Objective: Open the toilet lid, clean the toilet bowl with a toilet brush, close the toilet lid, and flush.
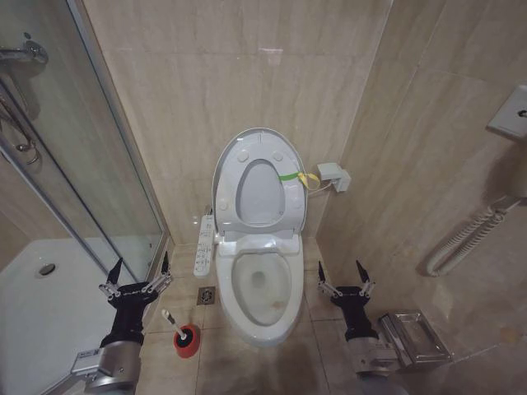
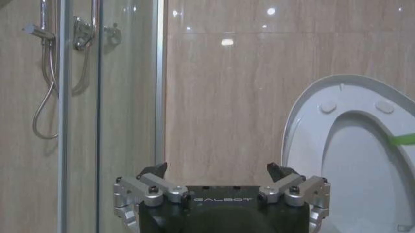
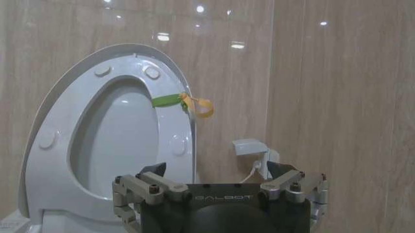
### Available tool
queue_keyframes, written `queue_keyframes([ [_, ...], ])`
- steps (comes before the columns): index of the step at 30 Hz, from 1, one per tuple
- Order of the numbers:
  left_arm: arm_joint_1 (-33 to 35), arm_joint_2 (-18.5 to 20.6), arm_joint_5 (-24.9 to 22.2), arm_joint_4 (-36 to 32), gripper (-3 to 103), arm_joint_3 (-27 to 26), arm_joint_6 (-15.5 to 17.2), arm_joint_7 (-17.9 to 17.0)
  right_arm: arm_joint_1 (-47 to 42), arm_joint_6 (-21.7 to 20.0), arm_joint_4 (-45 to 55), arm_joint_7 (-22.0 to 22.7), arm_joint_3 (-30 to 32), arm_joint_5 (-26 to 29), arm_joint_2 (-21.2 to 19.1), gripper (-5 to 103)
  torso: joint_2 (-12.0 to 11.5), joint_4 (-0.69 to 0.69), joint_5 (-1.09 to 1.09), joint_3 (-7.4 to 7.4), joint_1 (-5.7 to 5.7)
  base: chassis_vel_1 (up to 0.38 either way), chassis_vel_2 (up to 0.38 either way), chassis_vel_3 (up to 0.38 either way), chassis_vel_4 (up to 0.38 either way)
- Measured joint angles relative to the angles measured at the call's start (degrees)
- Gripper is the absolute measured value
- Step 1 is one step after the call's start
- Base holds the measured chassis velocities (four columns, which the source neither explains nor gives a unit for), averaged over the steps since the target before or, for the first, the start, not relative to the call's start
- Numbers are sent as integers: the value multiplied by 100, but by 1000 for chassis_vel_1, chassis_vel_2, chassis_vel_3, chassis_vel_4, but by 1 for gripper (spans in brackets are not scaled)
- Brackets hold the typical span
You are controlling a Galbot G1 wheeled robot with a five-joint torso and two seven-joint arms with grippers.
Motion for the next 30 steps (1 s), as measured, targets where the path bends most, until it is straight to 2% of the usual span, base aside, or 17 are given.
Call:
queue_keyframes([
  [1, 0, 0, 0, 0, 100, 0, 0, 0, 0, 0, 0, 0, 0, 0, 0, 100, 0, 0, 0, 0, 0, 0, 0, 0, 0],
  [3, 15, 13, 30, 291, 100, 21, -420, 73, 0, 0, 0, 0, 0, 0, 0, 100, 0, 0, 0, 0, 0, 0, 0, 0, 0],
  [4, 15, 13, 30, 291, 100, 21, -420, 73, 0, 0, 0, 0, 0, 0, 0, 100, 0, 0, 0, 0, 0, 0, 0, 0, 0],
  [8, 48, 44, 105, 955, 100, 67, -1373, 240, 0, 0, 0, 0, 0, 0, 0, 100, -1, 0, 0, 0, 0, 0, 0, 0, 0],
  [9, 48, 44, 105, 955, 100, 67, -1373, 240, 0, 0, 0, 0, 0, 0, 0, 100, -1, 0, 0, 0, 0, 0, 0, 0, 0],
  [11, 63, 57, 138, 1244, 100, 87, -1788, 312, 0, 0, 0, 0, 0, 0, 0, 100, -1, 0, 0, 0, 0, 0, 0, 0, 0],
  [13, 69, 60, 145, 1314, 100, 92, -1889, 329, 0, 0, 0, 0, 0, 0, 0, 100, -1, 0, -1, 0, 0, 0, 0, 0, 0],
  [15, 221, -16, 252, 1535, 100, 128, -2194, 327, 0, 0, 0, 0, 0, 0, 0, 100, -1, -1, 1, 0, 0, 0, 0, 0, 0],
  [16, 301, -43, 277, 1541, 100, 157, -2227, 326, -1, 0, 0, 0, 1, 0, -1, 100, -1, 4, -6, 2, 1, 0, 0, 0, 0],
  [18, 338, -41, 287, 1475, 100, 156, -2231, 315, 2, 0, 0, 2, 0, 0, 0, 100, -1, 0, 0, 1, 1, 0, 0, 0, 0],
  [23, 578, -91, 384, 896, 100, 378, -1960, 113, 0, 0, 0, 0, 0, 0, 0, 100, -1, 0, 1, 0, 0, 0, 0, 0, 0],
  [30, 772, -97, 565, 448, 100, 509, -1832, -73, 0, 0, 0, 0, 0, 0, 0, 100, -1, 0, 0, 0, 0, 0, 0, 0, 0],
])
